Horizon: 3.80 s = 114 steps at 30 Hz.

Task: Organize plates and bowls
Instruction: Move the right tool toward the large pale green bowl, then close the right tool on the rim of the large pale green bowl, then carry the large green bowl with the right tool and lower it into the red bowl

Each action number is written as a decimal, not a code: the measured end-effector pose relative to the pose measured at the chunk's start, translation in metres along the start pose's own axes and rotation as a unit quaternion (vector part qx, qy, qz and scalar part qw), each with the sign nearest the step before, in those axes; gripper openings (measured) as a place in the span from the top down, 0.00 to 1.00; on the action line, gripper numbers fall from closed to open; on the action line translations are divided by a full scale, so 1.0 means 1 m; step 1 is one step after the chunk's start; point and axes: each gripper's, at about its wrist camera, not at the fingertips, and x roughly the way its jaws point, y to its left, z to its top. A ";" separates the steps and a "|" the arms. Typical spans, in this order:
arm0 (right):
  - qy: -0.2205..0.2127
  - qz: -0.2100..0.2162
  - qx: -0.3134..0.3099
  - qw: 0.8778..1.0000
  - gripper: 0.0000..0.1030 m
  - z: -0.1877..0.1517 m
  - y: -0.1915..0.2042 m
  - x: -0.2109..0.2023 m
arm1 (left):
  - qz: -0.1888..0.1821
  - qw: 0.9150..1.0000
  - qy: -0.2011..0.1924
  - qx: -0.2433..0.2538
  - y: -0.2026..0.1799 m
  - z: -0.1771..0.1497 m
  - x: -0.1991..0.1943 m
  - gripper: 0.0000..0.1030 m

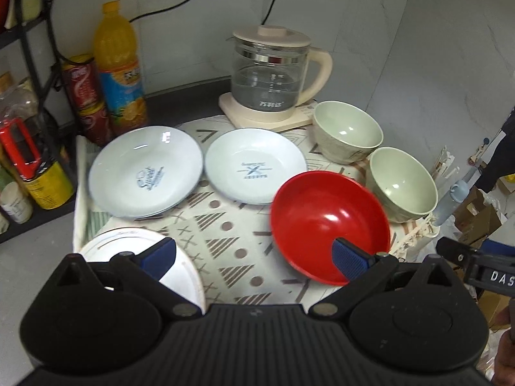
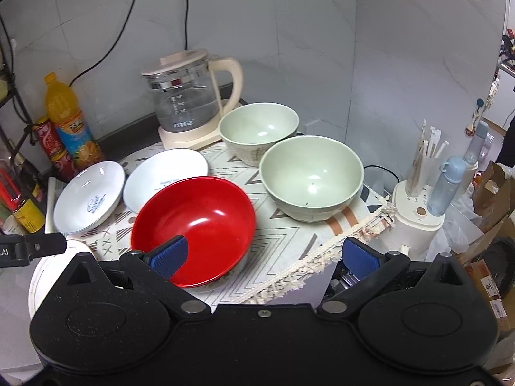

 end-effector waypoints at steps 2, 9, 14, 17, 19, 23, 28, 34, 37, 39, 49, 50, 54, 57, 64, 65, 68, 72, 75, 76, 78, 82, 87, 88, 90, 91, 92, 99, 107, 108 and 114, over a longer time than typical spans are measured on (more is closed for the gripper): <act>0.004 -0.001 0.004 1.000 0.00 0.002 -0.005 0.005 | -0.003 1.000 0.006 -0.003 -0.006 0.005 0.008 0.01; 0.010 0.009 0.008 1.000 0.01 0.013 -0.024 0.025 | -0.014 1.000 0.013 -0.006 -0.032 0.024 0.033 0.02; 0.011 0.015 0.014 1.000 0.01 0.026 -0.040 0.042 | -0.018 1.000 0.014 -0.011 -0.052 0.042 0.051 0.03; 0.013 0.016 0.012 1.000 0.01 0.035 -0.048 0.051 | -0.025 1.000 0.010 -0.007 -0.067 0.053 0.059 0.03; 0.012 0.014 0.009 1.000 0.01 0.041 -0.053 0.057 | -0.022 1.000 0.012 0.000 -0.078 0.059 0.066 0.03; 0.018 0.019 0.013 1.000 0.02 0.052 -0.068 0.070 | -0.026 1.000 0.017 -0.001 -0.096 0.068 0.079 0.03; 0.020 0.020 0.023 0.999 0.05 0.061 -0.090 0.082 | -0.038 0.999 0.021 0.002 -0.116 0.072 0.096 0.03; 0.048 0.033 0.044 0.997 0.18 0.061 -0.113 0.104 | -0.057 0.997 0.043 -0.001 -0.136 0.074 0.124 0.05; 0.057 0.036 0.044 0.997 0.24 0.061 -0.119 0.113 | -0.067 0.996 0.052 -0.005 -0.143 0.076 0.136 0.09; 0.065 0.041 0.051 0.996 0.30 0.060 -0.124 0.119 | -0.066 0.996 0.055 -0.003 -0.149 0.077 0.144 0.11; 0.103 0.050 0.060 0.992 0.42 0.062 -0.138 0.157 | -0.063 0.993 0.097 -0.014 -0.162 0.078 0.193 0.37; 0.107 0.052 0.062 0.991 0.42 0.062 -0.139 0.161 | -0.060 0.993 0.103 -0.016 -0.163 0.077 0.198 0.40; 0.122 0.066 0.065 0.988 0.42 0.063 -0.144 0.176 | -0.049 0.991 0.124 -0.034 -0.164 0.076 0.214 0.47; 0.126 0.061 0.055 0.989 0.42 0.065 -0.145 0.185 | -0.048 0.990 0.125 -0.035 -0.168 0.077 0.220 0.50; 0.138 0.065 0.052 0.987 0.43 0.068 -0.150 0.201 | -0.042 0.989 0.138 -0.041 -0.174 0.079 0.235 0.68; 0.141 0.071 0.054 0.986 0.47 0.069 -0.151 0.204 | -0.044 0.988 0.139 -0.043 -0.173 0.079 0.236 0.71; 0.160 0.089 0.076 0.980 0.78 0.069 -0.158 0.211 | -0.053 0.988 0.140 -0.045 -0.174 0.081 0.237 0.83; 0.153 0.093 0.076 0.981 0.86 0.069 -0.159 0.208 | -0.057 0.987 0.140 -0.051 -0.172 0.081 0.235 0.87; 0.145 0.096 0.081 0.981 0.86 0.070 -0.160 0.205 | -0.062 0.989 0.128 -0.051 -0.172 0.084 0.227 0.87; 0.142 0.097 0.081 0.982 0.86 0.072 -0.160 0.203 | -0.062 0.989 0.124 -0.051 -0.172 0.085 0.224 0.87; 0.132 0.096 0.077 0.984 0.86 0.076 -0.159 0.197 | -0.064 0.989 0.119 -0.053 -0.171 0.087 0.219 0.87; 0.114 0.099 0.078 0.985 0.86 0.084 -0.155 0.186 | -0.069 0.991 0.105 -0.054 -0.165 0.091 0.205 0.87; 0.090 0.103 0.077 0.988 0.86 0.093 -0.147 0.170 | -0.076 0.992 0.081 -0.056 -0.156 0.095 0.183 0.87; 0.085 0.104 0.076 0.988 0.86 0.095 -0.145 0.166 | -0.076 0.992 0.076 -0.057 -0.153 0.095 0.178 0.87; 0.075 0.105 0.076 0.989 0.86 0.097 -0.141 0.158 | -0.076 0.993 0.068 -0.059 -0.148 0.094 0.169 0.87; 0.072 0.106 0.076 0.989 0.86 0.098 -0.139 0.155 | -0.076 0.993 0.064 -0.062 -0.145 0.094 0.165 0.87; 0.068 0.107 0.074 0.989 0.86 0.098 -0.135 0.151 | -0.077 0.993 0.061 -0.066 -0.141 0.094 0.160 0.87; 0.049 0.112 0.066 0.990 0.86 0.096 -0.110 0.129 | -0.079 0.993 0.047 -0.075 -0.116 0.086 0.134 0.86; 0.044 0.125 0.064 0.989 0.86 0.088 -0.077 0.110 | -0.081 0.992 0.028 -0.096 -0.079 0.072 0.105 0.86; 0.046 0.126 0.061 0.989 0.86 0.087 -0.072 0.108 | -0.081 0.991 0.027 -0.102 -0.073 0.071 0.101 0.86; 0.049 0.129 0.040 0.990 0.86 0.078 -0.043 0.099 | -0.080 0.988 0.031 -0.126 -0.042 0.058 0.093 0.86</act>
